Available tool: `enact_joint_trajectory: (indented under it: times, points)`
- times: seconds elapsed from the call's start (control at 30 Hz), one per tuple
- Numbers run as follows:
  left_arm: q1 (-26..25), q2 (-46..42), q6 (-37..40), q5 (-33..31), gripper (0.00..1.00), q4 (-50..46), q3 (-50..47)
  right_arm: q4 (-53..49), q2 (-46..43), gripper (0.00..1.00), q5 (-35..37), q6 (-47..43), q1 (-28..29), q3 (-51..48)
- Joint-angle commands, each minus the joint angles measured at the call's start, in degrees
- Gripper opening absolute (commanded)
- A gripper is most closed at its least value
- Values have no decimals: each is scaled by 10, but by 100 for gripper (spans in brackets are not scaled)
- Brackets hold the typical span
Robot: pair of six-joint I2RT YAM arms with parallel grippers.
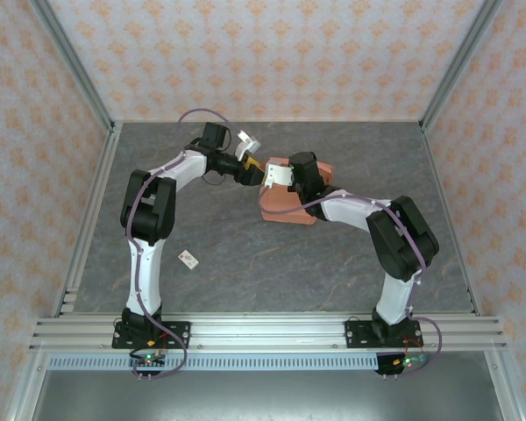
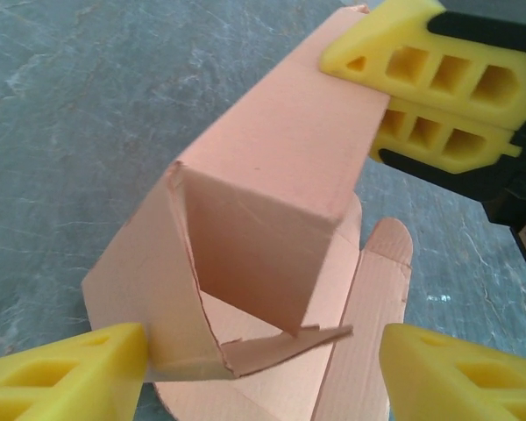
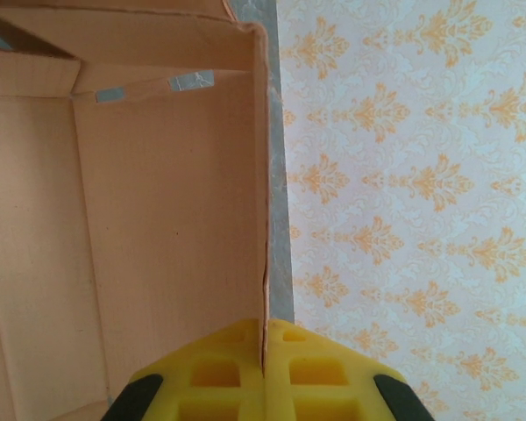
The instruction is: Fold the paper box
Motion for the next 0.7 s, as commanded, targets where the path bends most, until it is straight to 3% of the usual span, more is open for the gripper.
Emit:
enact_joint_trajectory:
  times: [0.0,0.4,0.67]
  points:
    - [-8,5,12,20,68,-4,-1,-10,10,0,7,12,-3,17]
    - [-13,-7,-80,-59,63,131,-54,-12,6,0,3,17,-3,17]
    - [-18,-5,-102,-99,55,149,-48,-18,2,0,-8,23,-3,16]
